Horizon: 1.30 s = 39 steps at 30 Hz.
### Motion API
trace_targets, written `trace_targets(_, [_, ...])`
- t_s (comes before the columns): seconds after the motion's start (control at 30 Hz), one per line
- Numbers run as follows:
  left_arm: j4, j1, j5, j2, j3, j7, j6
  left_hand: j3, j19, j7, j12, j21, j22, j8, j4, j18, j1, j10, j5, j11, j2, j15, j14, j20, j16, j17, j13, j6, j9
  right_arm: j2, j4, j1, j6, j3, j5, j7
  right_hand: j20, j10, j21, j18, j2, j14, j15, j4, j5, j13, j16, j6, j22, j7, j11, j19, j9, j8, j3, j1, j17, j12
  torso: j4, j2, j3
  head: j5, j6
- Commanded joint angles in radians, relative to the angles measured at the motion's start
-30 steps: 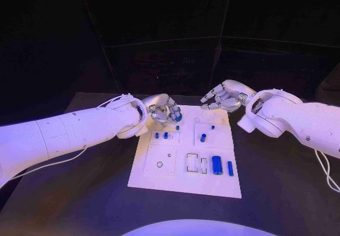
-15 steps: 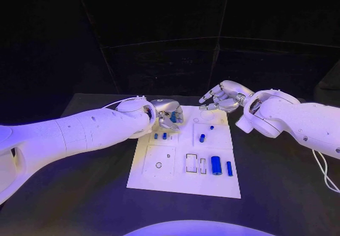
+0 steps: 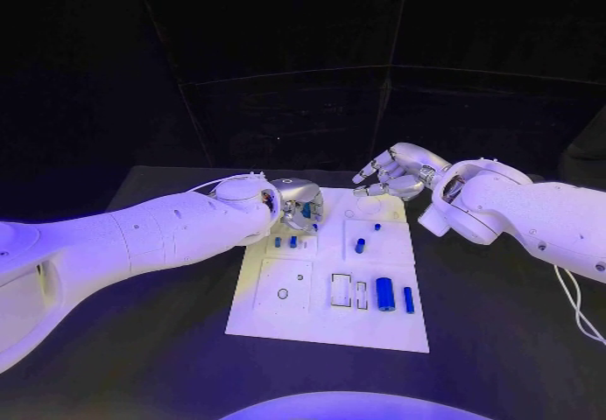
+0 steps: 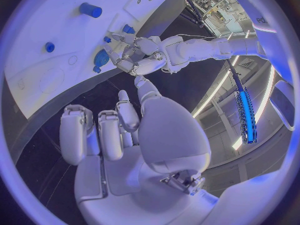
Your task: Assemble the parts on the task board
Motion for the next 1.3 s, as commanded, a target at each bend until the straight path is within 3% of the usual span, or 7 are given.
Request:
trace_targets(0.03, [-0.008, -0.001, -0.02, 0.006, 0.0, -0.01, 0.017, 0.005, 0.011, -0.002, -0.007, 0.008, 0.008, -0.006, -0.002, -0.012, -0.003, 0.011, -0.004, -0.001, 0.01, -0.001, 0.007, -0.001, 0.008, 0.002, -0.004, 0.011, -0.002, 0.001, 0.001, 0.002, -0.006, 0.001, 0.002, 0.005, 0.001, -0.002, -0.006, 0.016, 0.007, 0.059, -0.005, 0.001, 0.006, 0.0, -0.006, 0.005, 0.005, -0.001, -0.002, -0.007, -0.001, 0.007, -0.004, 0.0, 0.075, -0.005, 0.0003, 0.0, 0.0009, -0.003, -0.001])
trace_targets(0.9, [-0.044, -0.015, -0.021, 0.039, 0.001, -0.017, 0.05, 0.055, 0.036, -0.012, -0.044, 0.096, 0.099, -0.039, -0.013, -0.026, -0.009, 0.09, -0.004, -0.014, 0.026, -0.01, 0.015, -0.008, 0.024, 0.001, -0.041, 0.059, -0.008, 0.005, 0.001, 0.002, -0.002, 0.001, 0.002, 0.006, 0.001, -0.002, -0.006, 0.016, 0.007, 0.059, -0.005, 0.001, 0.006, 0.0, -0.006, 0.005, 0.005, -0.001, -0.002, -0.007, -0.001, 0.007, -0.004, 0.0, 0.075, -0.005, 0.0023, -0.001, 0.0, -0.006, -0.004])
trace_targets(1.13, [-0.052, -0.016, -0.021, 0.042, 0.001, -0.019, 0.042, 0.089, 0.051, -0.022, -0.064, 0.137, 0.142, -0.044, -0.016, -0.033, -0.009, 0.144, -0.005, -0.028, 0.046, -0.022, 0.026, -0.018, 0.035, 0.01, -0.053, 0.103, -0.004, 0.005, 0.001, 0.002, -0.002, 0.001, 0.002, 0.005, 0.001, -0.002, -0.006, 0.016, 0.007, 0.059, -0.005, 0.001, 0.006, 0.0, -0.006, 0.005, 0.005, -0.001, -0.002, -0.007, -0.001, 0.007, -0.004, 0.0, 0.075, -0.005, 0.0019, -0.001, 0.0003, -0.007, -0.003])
trace_targets(1.3, [-0.053, -0.016, -0.021, 0.039, 0.001, -0.024, 0.023, 0.134, 0.06, -0.022, -0.095, 0.168, 0.176, -0.061, -0.039, -0.04, 0.007, 0.183, -0.005, -0.031, 0.058, -0.028, 0.032, -0.024, 0.036, 0.003, -0.06, 0.128, -0.004, 0.005, 0.001, 0.002, -0.003, 0.001, 0.002, 0.005, 0.001, -0.002, -0.006, 0.016, 0.007, 0.059, -0.005, 0.001, 0.006, 0.0, -0.006, 0.005, 0.005, -0.001, -0.002, -0.007, -0.001, 0.007, -0.004, 0.0, 0.075, -0.005, 0.0011, -0.002, 0.0002, -0.009, -0.001])
